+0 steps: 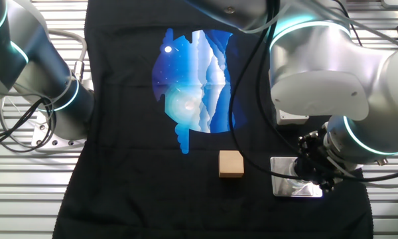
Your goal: Screw the lid onto the jar
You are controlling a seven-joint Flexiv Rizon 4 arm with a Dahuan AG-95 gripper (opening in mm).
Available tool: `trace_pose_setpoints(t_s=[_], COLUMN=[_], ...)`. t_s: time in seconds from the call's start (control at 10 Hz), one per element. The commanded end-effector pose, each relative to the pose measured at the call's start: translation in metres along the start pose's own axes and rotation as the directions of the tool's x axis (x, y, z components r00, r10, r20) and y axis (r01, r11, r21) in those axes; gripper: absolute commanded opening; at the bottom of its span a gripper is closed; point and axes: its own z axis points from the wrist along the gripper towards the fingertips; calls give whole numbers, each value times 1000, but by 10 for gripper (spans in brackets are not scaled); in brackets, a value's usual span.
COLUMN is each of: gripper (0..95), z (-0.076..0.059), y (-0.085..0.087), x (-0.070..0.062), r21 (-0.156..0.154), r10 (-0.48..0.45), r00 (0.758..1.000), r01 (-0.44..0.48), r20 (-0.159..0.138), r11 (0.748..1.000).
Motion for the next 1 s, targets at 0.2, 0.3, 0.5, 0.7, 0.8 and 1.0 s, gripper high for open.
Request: trace_pose_setpoints(t_s=[0.2, 0.3, 0.5, 0.7, 0.8, 1.0], gripper=[0, 0, 0, 0, 0, 0], z=[0, 0, 0, 0, 0, 0], y=[0, 0, 0, 0, 0, 0], x=[0, 0, 0, 0, 0, 0], r21=[-3, -2, -1, -6, 0, -3], r10=[7, 8, 10, 13, 12, 11], r00=[1000, 1000, 1000, 1000, 1000, 1000], r01=[-7, -8, -10, -13, -12, -11], r20=[-1, -2, -4, -2, -4, -8], r11=[1000, 1000, 1000, 1000, 1000, 1000])
